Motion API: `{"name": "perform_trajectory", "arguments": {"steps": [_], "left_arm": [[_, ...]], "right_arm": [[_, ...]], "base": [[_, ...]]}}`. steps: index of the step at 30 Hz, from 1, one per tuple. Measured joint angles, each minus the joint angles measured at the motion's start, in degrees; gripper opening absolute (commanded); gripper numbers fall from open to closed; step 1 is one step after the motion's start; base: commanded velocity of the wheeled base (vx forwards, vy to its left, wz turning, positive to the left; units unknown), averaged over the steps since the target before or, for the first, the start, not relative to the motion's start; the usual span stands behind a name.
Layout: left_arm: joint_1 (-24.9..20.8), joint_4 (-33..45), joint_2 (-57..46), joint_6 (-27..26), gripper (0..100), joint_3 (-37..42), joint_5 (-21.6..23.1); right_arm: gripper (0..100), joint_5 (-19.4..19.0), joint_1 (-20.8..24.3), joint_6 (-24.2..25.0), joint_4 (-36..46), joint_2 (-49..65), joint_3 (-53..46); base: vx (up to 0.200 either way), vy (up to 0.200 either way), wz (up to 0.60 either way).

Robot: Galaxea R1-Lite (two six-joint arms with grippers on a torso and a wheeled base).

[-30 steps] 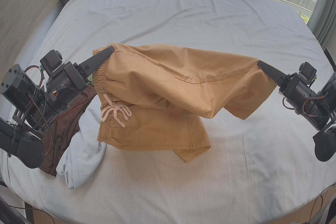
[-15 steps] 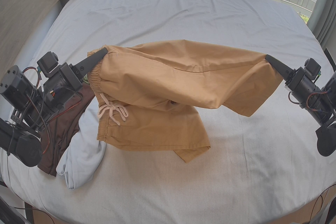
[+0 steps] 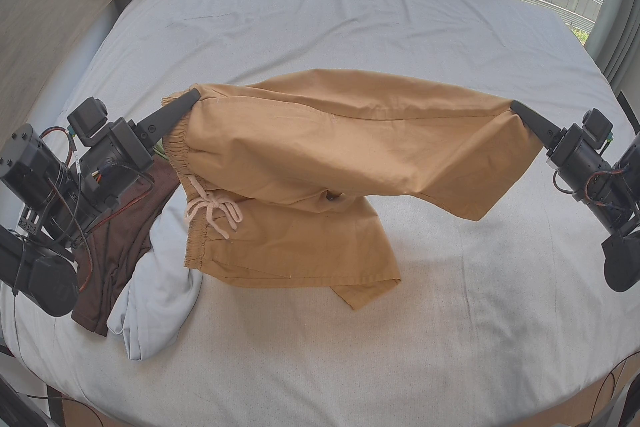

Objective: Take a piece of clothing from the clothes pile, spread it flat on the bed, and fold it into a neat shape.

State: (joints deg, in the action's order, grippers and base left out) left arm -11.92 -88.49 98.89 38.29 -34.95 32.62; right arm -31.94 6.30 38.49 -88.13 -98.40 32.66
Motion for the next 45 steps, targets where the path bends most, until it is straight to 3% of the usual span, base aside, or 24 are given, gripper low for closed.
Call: {"name": "perform_trajectory", "arguments": {"steps": [26,45], "left_arm": [[2.30,0.02,0.43,0.00,0,-1.40,-0.13],[2.45,0.00,0.65,0.00,0,-1.45,-0.20]], "right_arm": [[0,0.09,-3.33,0.00,-0.06,-3.30,1.51],[0,-0.09,-3.25,0.00,-0.09,-3.72,1.44]], "base": [[0.000,0.000,0.00],[0.000,0.000,0.00]]}}
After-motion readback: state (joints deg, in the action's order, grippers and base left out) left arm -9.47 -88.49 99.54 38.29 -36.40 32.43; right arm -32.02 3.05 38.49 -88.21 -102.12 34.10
